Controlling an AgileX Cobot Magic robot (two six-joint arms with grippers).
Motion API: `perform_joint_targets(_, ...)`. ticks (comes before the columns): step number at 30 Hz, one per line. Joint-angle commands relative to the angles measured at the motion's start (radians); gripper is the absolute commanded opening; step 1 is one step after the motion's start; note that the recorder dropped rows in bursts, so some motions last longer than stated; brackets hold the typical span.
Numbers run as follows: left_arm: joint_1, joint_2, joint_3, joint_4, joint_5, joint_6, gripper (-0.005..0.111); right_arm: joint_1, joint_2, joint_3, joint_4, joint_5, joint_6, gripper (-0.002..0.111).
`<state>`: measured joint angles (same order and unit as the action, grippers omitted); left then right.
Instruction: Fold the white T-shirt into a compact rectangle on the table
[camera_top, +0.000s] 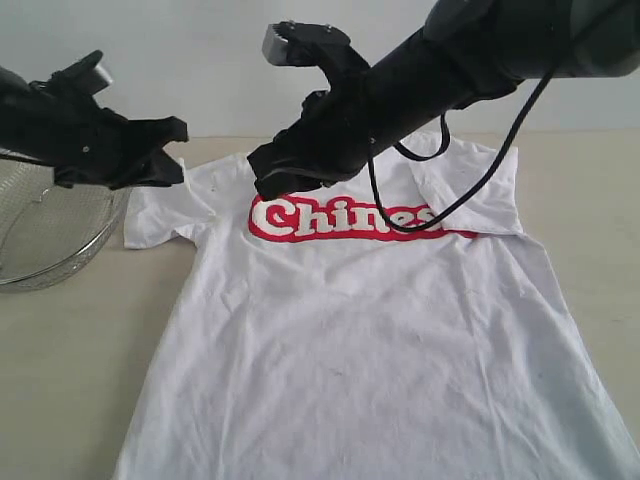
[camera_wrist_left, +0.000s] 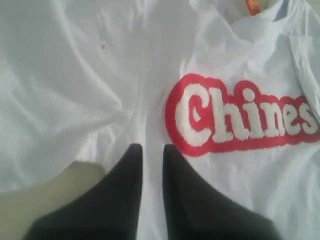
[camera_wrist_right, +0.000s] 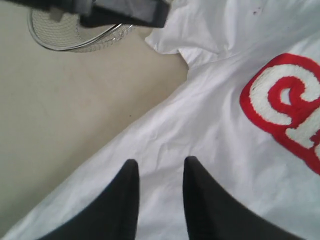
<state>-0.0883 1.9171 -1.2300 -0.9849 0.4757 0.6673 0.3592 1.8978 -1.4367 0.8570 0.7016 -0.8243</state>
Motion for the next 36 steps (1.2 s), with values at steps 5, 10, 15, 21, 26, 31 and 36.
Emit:
perform_joint_targets(5,-0.006,0.145,-0.175,0.082,0.006,-0.111,0.005,0.001,0.0,0.0,-0.02,0.066,0.016,0.0)
perform_joint_targets(10,-0.006,0.172,-0.182,0.154,-0.012,-0.146,0.005,0.001,0.0,0.033,-0.02,0.038,0.002,0.0)
perform_joint_targets(15,-0.006,0.174,-0.186,0.27,-0.03,-0.225,0.005,0.001,0.0,0.072,-0.02,0.003,-0.005,0.0)
perform_joint_targets(21,-0.004,0.174,-0.188,0.476,-0.038,-0.365,0.005,0.001,0.0,0.079,-0.018,0.005,-0.014,0.0)
perform_joint_targets(26,-0.004,0.174,-0.19,0.521,-0.049,-0.403,0.005,0.001,0.0,0.079,-0.014,0.002,-0.014,0.0)
perform_joint_targets(31,-0.004,0.174,-0.19,0.613,-0.056,-0.466,0.005,0.001,0.0,0.079,-0.014,0.0,-0.016,0.0)
perform_joint_targets(36,-0.003,0.174,-0.19,0.617,-0.059,-0.47,0.005,0.001,0.0,0.079,-0.014,-0.002,-0.016,0.0)
